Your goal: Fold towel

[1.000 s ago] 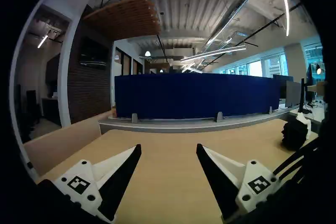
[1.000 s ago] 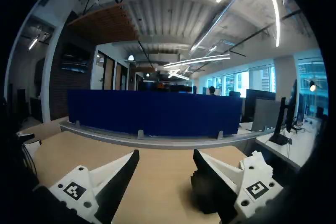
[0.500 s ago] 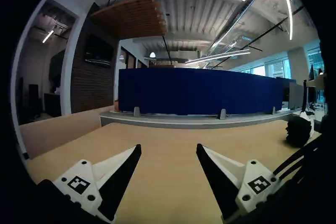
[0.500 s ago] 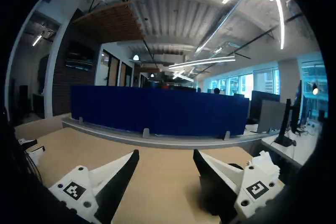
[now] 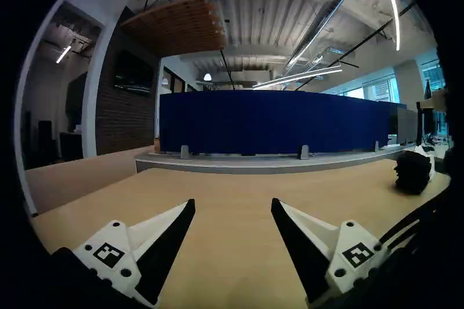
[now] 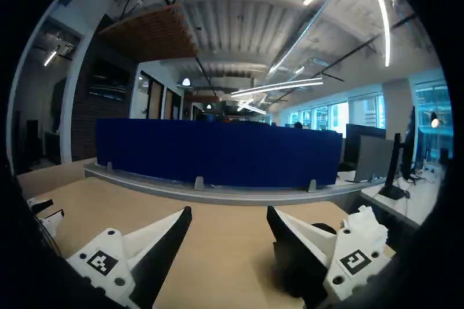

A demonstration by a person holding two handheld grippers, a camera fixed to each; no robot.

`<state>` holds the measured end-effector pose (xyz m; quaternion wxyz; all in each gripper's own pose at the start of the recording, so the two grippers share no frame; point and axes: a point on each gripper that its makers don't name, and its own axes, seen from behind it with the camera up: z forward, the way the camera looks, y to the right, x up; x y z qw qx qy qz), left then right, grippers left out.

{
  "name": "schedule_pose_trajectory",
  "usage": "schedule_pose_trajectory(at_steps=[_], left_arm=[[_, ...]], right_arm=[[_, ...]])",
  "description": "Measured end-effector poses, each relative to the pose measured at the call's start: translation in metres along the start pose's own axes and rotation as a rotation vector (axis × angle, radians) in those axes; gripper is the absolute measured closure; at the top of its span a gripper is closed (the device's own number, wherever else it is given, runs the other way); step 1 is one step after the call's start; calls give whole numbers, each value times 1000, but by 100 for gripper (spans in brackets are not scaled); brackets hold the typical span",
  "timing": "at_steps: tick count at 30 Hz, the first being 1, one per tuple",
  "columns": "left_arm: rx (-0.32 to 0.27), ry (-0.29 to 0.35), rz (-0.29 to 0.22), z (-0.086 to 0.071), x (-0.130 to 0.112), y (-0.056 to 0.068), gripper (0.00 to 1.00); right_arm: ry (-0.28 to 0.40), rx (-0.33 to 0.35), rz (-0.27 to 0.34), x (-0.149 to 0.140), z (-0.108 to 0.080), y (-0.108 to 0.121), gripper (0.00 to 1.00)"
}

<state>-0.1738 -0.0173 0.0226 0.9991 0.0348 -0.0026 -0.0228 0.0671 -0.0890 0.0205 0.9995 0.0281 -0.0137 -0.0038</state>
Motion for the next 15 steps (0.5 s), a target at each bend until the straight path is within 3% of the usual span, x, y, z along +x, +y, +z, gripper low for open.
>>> schedule_pose_trajectory(at_steps=[15], left_arm=[[-23, 19, 13, -4, 2, 7, 3]], right_arm=[[9, -23, 2, -3, -7, 18, 0]])
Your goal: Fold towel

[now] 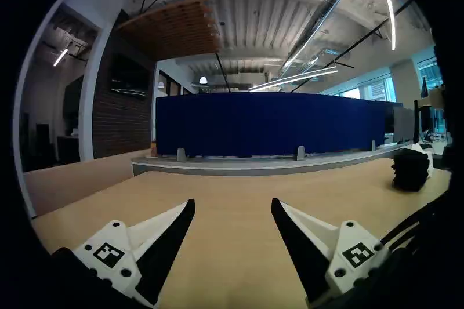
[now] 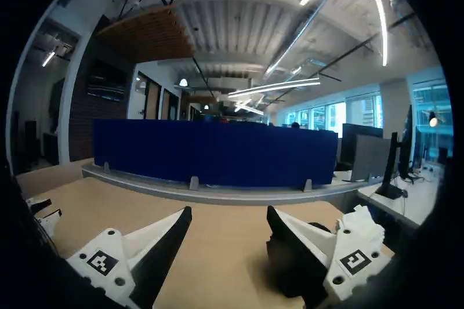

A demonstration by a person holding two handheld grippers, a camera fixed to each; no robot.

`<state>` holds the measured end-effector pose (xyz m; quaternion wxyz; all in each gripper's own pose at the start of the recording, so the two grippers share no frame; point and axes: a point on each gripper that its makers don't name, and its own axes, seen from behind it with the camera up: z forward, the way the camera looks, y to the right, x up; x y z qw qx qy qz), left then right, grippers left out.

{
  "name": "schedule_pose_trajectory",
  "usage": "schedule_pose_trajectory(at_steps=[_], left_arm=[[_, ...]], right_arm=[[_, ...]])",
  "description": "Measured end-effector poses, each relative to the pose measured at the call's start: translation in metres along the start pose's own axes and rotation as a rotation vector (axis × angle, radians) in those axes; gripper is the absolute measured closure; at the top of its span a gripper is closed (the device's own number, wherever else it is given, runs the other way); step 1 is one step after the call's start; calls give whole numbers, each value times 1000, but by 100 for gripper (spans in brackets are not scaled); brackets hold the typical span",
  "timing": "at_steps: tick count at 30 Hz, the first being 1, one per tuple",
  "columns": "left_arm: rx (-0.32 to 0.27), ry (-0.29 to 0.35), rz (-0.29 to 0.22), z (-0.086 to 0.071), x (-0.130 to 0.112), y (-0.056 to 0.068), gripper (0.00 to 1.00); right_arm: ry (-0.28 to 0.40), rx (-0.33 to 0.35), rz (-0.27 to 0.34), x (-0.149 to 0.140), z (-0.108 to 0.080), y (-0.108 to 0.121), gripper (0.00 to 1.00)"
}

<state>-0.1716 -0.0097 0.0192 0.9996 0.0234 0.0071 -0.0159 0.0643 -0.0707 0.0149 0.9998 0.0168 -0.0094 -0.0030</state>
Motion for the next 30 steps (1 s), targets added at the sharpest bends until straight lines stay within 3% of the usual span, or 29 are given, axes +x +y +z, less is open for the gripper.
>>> schedule_pose_trajectory(at_steps=[11, 30], left_arm=[[1, 0, -1, 0, 0, 0, 2], [1, 0, 0, 0, 0, 1, 2]], right_arm=[[45, -4, 19, -7, 1, 6, 0], [40, -24, 72, -90, -11, 58, 0]])
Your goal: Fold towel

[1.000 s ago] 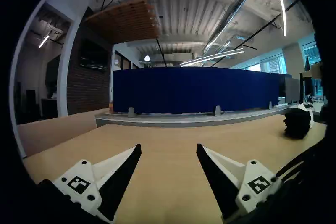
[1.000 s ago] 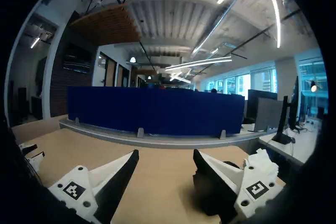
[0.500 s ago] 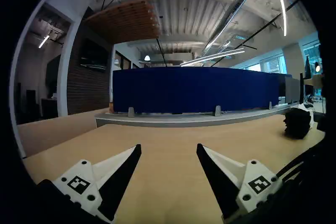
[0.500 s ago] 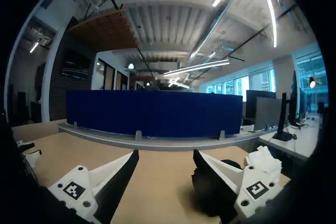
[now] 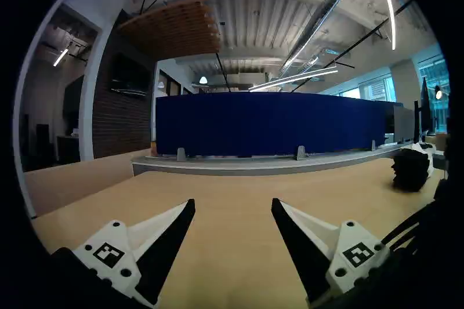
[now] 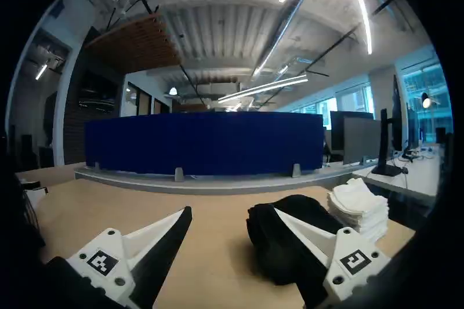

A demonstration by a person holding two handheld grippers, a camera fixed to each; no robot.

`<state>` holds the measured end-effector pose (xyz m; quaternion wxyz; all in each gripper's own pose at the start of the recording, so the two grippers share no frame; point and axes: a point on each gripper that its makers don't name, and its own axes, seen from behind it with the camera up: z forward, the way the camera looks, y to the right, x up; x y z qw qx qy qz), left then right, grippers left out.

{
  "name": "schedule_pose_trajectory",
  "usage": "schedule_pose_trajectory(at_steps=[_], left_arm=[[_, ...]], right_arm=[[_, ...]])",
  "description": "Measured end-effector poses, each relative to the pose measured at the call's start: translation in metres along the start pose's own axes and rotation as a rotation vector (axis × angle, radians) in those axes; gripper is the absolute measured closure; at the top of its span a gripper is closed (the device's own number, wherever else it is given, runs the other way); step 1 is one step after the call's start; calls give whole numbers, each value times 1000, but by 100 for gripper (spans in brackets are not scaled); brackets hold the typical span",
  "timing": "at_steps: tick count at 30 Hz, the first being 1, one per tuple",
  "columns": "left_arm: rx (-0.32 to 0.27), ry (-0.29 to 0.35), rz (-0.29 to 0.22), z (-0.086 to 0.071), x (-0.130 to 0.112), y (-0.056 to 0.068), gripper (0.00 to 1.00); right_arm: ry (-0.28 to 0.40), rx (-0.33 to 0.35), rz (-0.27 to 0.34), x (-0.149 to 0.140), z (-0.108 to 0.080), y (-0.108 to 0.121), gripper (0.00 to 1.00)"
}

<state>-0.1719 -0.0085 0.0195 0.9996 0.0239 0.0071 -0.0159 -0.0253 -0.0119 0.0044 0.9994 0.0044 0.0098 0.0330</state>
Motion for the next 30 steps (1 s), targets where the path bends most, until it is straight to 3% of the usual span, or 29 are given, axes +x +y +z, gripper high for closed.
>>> schedule_pose_trajectory(at_steps=[15, 30], left_arm=[[0, 0, 0, -1, -1, 0, 2], [0, 1, 0, -2, -1, 0, 2]], right_arm=[[-7, 2, 8, -42, 5, 20, 0], [-7, -4, -10, -48, 4, 26, 0]])
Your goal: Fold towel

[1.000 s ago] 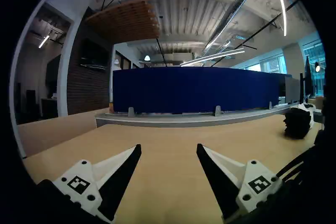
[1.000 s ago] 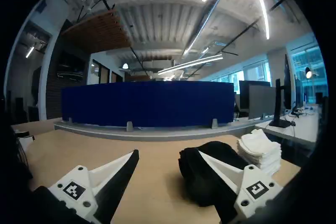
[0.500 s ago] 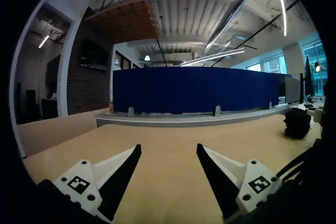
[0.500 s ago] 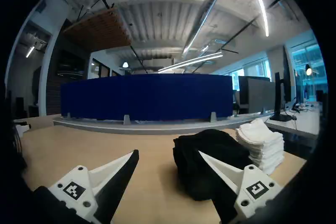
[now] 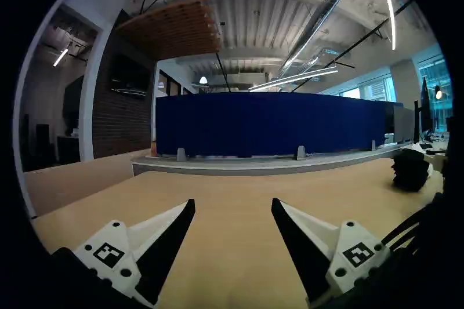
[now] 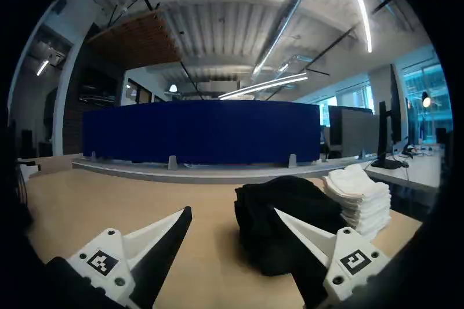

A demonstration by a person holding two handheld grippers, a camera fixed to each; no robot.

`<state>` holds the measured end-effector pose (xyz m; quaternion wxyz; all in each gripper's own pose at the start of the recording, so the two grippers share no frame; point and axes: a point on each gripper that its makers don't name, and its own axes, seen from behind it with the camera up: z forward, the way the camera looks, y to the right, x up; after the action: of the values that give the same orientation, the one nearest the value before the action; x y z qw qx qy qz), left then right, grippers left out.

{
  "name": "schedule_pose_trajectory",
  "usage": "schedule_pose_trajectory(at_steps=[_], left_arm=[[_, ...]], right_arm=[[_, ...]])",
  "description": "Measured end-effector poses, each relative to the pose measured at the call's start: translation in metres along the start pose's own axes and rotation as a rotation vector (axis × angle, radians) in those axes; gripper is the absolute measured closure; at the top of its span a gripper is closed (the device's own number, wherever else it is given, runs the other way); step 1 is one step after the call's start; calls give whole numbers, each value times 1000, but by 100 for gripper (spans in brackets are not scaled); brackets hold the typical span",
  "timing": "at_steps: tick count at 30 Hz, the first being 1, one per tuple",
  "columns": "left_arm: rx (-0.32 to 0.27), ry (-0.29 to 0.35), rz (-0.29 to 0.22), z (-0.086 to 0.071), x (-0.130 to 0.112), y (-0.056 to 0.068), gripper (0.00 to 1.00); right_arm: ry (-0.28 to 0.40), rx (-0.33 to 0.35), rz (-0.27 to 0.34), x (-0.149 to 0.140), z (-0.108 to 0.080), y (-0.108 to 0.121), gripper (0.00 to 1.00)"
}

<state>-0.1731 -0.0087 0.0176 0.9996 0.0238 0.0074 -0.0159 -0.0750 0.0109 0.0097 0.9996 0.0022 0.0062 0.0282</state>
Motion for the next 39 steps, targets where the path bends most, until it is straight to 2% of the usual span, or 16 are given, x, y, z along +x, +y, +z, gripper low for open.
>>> schedule_pose_trajectory(at_steps=[39], left_arm=[[0, -1, -1, 1, 2, 1, 2]], right_arm=[[-2, -2, -1, 0, 0, 1, 0]])
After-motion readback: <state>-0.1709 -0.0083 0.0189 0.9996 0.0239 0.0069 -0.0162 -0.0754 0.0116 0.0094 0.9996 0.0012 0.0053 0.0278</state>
